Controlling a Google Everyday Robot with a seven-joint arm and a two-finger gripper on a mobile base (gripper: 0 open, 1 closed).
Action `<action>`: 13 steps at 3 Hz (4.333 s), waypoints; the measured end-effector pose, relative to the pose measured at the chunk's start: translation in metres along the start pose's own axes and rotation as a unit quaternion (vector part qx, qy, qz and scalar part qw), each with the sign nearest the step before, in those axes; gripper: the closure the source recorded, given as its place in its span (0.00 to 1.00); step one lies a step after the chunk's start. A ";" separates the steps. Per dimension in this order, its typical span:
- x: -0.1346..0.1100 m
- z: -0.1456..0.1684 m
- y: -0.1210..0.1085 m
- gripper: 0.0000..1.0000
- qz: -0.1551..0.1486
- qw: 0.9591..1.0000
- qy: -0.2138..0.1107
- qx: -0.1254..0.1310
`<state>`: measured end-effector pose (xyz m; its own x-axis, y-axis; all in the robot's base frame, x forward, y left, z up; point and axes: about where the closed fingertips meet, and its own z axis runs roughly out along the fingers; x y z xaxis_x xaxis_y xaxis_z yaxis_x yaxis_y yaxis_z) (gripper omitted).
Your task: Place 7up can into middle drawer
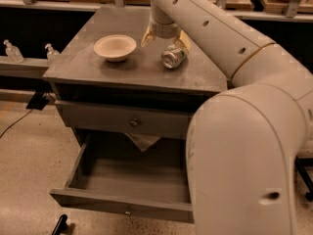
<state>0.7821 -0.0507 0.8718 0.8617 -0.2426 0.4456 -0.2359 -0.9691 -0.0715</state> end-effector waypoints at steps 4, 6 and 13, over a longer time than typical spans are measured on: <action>0.000 -0.014 0.036 1.00 0.029 0.998 -0.046 0.042; -0.042 -0.123 0.071 1.00 0.003 0.970 -0.127 0.205; -0.151 -0.207 0.050 1.00 0.022 0.876 -0.038 0.481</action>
Offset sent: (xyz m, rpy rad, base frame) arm 0.0126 -0.0531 -0.0150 -0.0300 0.0376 -0.1488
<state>0.5473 -0.0536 0.9862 0.8973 -0.2475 0.3655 0.1863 -0.5384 -0.8218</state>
